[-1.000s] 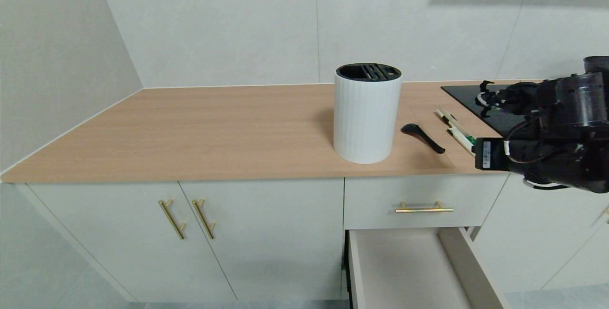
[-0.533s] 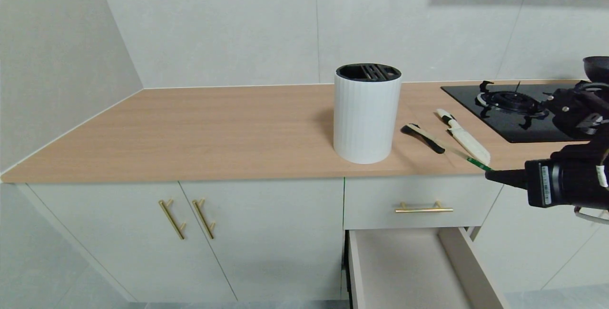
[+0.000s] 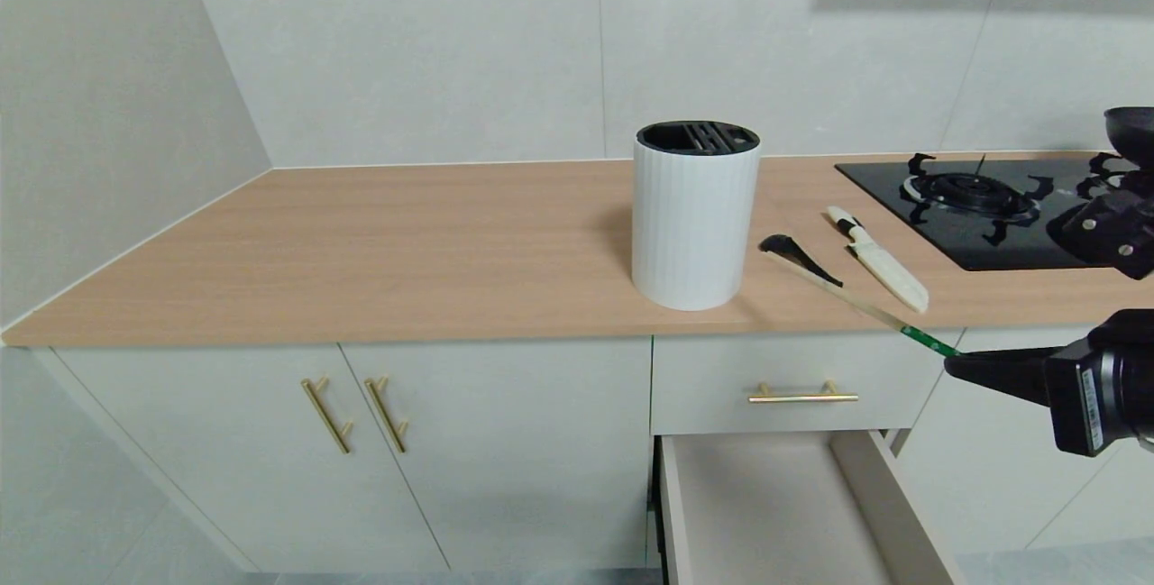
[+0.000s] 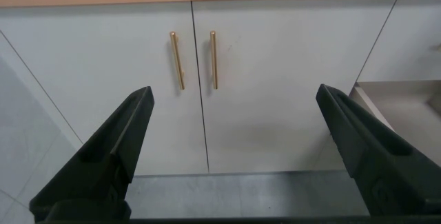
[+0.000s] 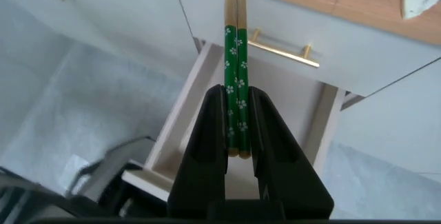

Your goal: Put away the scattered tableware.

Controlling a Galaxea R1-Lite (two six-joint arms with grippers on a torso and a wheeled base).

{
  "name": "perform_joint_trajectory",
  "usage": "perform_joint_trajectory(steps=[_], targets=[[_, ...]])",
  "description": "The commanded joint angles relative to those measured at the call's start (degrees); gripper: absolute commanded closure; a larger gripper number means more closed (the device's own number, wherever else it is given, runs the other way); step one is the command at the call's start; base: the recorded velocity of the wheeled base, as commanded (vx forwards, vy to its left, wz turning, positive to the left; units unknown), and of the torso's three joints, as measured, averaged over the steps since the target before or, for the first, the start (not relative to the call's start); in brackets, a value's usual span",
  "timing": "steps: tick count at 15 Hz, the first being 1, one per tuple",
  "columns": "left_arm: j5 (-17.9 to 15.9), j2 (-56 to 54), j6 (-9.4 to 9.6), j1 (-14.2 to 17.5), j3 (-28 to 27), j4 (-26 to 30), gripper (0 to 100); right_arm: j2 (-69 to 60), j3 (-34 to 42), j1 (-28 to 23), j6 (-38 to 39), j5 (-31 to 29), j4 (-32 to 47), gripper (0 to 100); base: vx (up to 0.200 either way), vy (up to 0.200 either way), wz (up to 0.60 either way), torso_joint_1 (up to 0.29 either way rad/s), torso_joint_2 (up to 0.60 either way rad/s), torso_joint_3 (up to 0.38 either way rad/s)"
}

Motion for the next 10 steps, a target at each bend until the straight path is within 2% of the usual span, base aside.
perform_joint_trajectory(steps=[1, 7, 10], targets=[[0.0, 0.0, -0.01, 0.0, 0.0, 0.0, 0, -0.2, 0.9, 1.1, -0.5, 0.0, 0.0, 100, 0.000, 0.000, 0.00, 0.000, 0.00, 0.000], [0.0, 0.0, -0.01, 0.0, 0.0, 0.0, 0, 0.2, 2.9, 4.8, -1.2, 0.0, 0.0, 100, 0.000, 0.000, 0.00, 0.000, 0.00, 0.000], [0.0, 0.1, -0.01, 0.0, 0.0, 0.0, 0, 0.3, 3.5, 5.0, -2.1, 0.1, -0.3, 100, 0.000, 0.000, 0.00, -0.121, 0.28, 0.173]])
